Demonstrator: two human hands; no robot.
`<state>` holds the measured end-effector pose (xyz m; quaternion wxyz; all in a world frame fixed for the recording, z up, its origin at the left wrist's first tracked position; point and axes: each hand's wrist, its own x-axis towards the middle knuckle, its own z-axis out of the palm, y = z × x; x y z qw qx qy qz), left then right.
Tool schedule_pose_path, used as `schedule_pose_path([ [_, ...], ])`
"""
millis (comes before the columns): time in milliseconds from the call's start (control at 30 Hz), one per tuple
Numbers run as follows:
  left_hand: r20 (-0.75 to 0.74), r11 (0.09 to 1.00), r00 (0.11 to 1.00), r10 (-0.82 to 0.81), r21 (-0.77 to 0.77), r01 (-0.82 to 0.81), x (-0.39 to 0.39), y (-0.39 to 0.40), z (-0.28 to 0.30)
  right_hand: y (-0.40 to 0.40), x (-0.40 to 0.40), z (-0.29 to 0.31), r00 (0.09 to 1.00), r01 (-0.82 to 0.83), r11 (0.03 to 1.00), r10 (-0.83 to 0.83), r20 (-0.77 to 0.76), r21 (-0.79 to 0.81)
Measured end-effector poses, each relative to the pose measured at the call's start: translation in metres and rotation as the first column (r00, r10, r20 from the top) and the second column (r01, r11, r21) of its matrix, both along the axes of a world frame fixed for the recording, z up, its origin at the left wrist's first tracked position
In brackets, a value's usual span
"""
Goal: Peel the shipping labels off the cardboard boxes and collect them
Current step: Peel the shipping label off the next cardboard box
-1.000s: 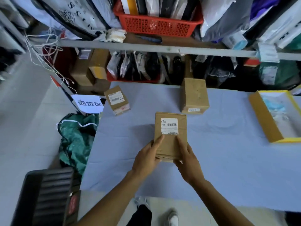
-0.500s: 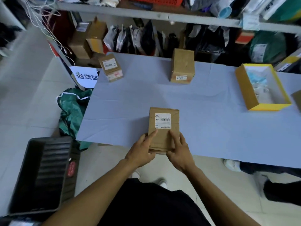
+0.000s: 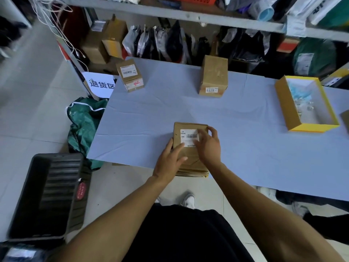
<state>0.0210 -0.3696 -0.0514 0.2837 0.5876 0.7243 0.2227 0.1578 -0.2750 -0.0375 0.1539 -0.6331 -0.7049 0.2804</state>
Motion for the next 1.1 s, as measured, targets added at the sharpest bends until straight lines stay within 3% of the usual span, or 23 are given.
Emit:
schedule_pose_path([
  [667,-0.004,0.997,0.999,-0.046,-0.056,0.046,-0.003,0.011,0.013,0.007,-0.005,-0.003,0.978,0.087,0.994,-0.097,-0.186,-0.062],
  [1100,-0.002,0.997,0.999,-0.048,-0.061,0.048,-0.005,0.011,0.014,0.013,-0.004,-0.002,0.988,0.024,0.998,-0.033,-0.152,-0.056],
])
